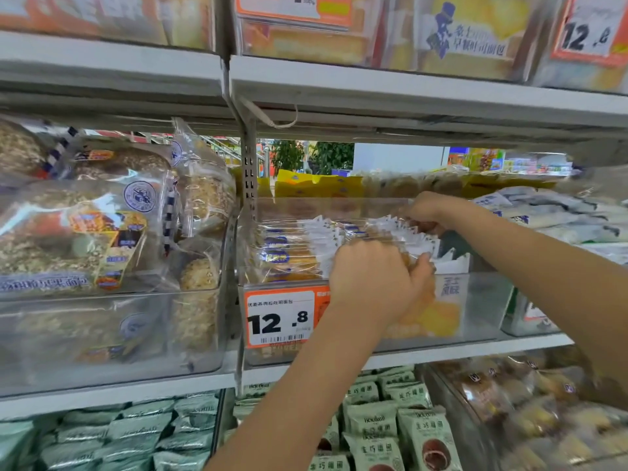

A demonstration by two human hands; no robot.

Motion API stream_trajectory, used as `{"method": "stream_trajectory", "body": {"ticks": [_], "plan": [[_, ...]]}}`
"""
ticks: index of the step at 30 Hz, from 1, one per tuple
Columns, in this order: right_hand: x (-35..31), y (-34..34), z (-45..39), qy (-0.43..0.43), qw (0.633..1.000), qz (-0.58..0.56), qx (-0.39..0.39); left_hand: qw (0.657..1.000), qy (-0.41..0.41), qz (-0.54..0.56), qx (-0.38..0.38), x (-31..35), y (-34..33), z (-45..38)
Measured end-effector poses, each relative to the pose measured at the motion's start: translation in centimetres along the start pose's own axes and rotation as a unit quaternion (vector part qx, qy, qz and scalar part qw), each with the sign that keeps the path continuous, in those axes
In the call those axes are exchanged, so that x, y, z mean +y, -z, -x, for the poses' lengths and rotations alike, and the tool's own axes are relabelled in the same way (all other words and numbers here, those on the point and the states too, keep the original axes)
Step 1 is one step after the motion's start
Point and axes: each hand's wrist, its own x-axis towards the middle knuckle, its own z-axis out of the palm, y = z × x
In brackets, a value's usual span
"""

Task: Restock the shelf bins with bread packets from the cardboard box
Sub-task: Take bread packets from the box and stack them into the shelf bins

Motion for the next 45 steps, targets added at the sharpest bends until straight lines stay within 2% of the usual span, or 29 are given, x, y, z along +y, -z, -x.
{"method": "stream_trajectory", "body": {"ticks": [2,4,9,10,12,14,16,18,20,22,24,26,27,30,33,36,39,42,45], "plan": [[0.5,0.9,0.7,0.001,0.996,-0.088,0.003,1.0,-0.002,0.001,-0.006,-0.1,0.0,-0.1],[1.2,1.7,2.7,0.041,0.982,-0.179,0.053,1.0,-0.002,0.008,-0.012,0.0,0.2,0.1],[3.7,0.8,13.9,0.194,0.897,-0.275,0.289,0.999,0.003,0.017,-0.051,0.1,1.4,0.3],[4.5,-0.3,16.7,0.218,0.877,-0.279,0.326,0.999,-0.009,0.015,-0.027,-0.1,1.5,0.7],[6.4,-3.7,22.4,0.245,0.854,-0.271,0.371,0.991,-0.072,0.006,0.113,-0.1,1.4,2.9],[8.5,-8.4,27.7,0.264,0.857,-0.251,0.365,0.948,-0.192,0.023,0.255,0.2,-0.1,7.0],[11.1,-13.7,31.9,0.269,0.887,-0.231,0.296,0.923,-0.288,0.045,0.25,0.7,-1.8,12.5],[13.6,-19.0,35.0,0.224,0.931,-0.213,0.196,0.932,-0.315,0.052,0.171,1.0,-3.8,18.5],[16.3,-24.0,37.5,0.187,0.959,-0.192,0.096,0.953,-0.289,0.063,0.07,1.2,-6.0,24.6],[18.9,-28.5,39.4,0.152,0.981,-0.117,-0.019,0.964,-0.247,0.092,-0.042,1.6,-8.1,30.6],[20.8,-32.1,40.9,0.12,0.981,-0.034,-0.15,0.962,-0.184,0.096,-0.177,2.0,-8.9,35.6],[21.7,-34.7,42.3,0.091,0.953,0.03,-0.286,0.928,-0.108,0.071,-0.35,2.0,-9.7,40.2],[22.0,-35.7,42.9,0.08,0.936,0.053,-0.338,0.909,-0.064,0.069,-0.407,1.8,-10.4,42.7],[23.0,-38.4,44.4,0.042,0.898,0.073,-0.431,0.842,0.045,0.077,-0.533,1.0,-11.0,49.3],[23.3,-40.6,45.5,0.031,0.864,0.098,-0.493,0.752,0.107,0.098,-0.643,0.2,-11.9,53.3],[22.8,-42.1,46.6,0.022,0.843,0.081,-0.531,0.716,0.161,0.142,-0.664,0.2,-12.7,55.5],[22.2,-43.1,47.6,0.024,0.831,0.068,-0.552,0.694,0.158,0.142,-0.688,0.6,-13.1,57.8],[21.2,-43.5,48.1,0.047,0.826,0.074,-0.557,0.712,0.136,0.114,-0.679,0.9,-13.2,58.9],[20.5,-43.2,48.2,0.061,0.836,0.06,-0.542,0.734,0.139,0.098,-0.657,0.9,-13.5,58.7]]}}
